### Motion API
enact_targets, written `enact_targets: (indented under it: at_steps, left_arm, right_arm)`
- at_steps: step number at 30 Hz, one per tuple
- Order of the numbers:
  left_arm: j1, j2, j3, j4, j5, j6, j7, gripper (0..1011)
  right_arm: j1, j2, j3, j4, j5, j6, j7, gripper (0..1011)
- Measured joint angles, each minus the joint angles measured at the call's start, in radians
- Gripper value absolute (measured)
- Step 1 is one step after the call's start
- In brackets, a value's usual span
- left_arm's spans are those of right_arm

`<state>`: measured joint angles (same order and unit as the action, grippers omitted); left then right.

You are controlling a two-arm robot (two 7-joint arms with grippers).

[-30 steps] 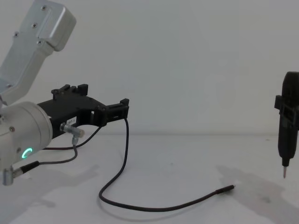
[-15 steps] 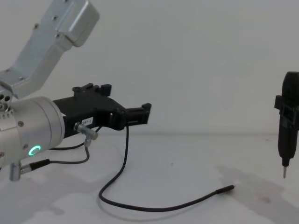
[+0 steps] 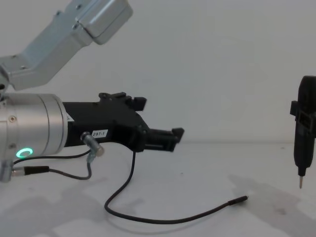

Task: Pick up the data cable with the one hand.

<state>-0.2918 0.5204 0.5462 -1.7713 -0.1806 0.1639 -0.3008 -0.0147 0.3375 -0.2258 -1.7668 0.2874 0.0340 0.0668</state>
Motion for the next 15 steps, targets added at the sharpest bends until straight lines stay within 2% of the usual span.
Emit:
enact_targets:
  at_steps: [5,9,15]
  left_arm:
    - [-0.029,0.050,0.025,-0.036,0.002,0.057,-0.099,1001]
    - [-0.048,0.072,0.039,-0.050,0.004,0.095,-0.151,1001]
    - [-0.072,0.084,0.061,-0.057,0.011,0.147,-0.203,1001]
  right_arm:
    - [0.000,0.000,0.000,0.000,0.000,0.000,0.000,268]
    - [0.000,0.000,0.000,0.000,0.000,0.000,0.000,268]
    - [0.000,0.000,0.000,0.000,0.000,0.000,0.000,268]
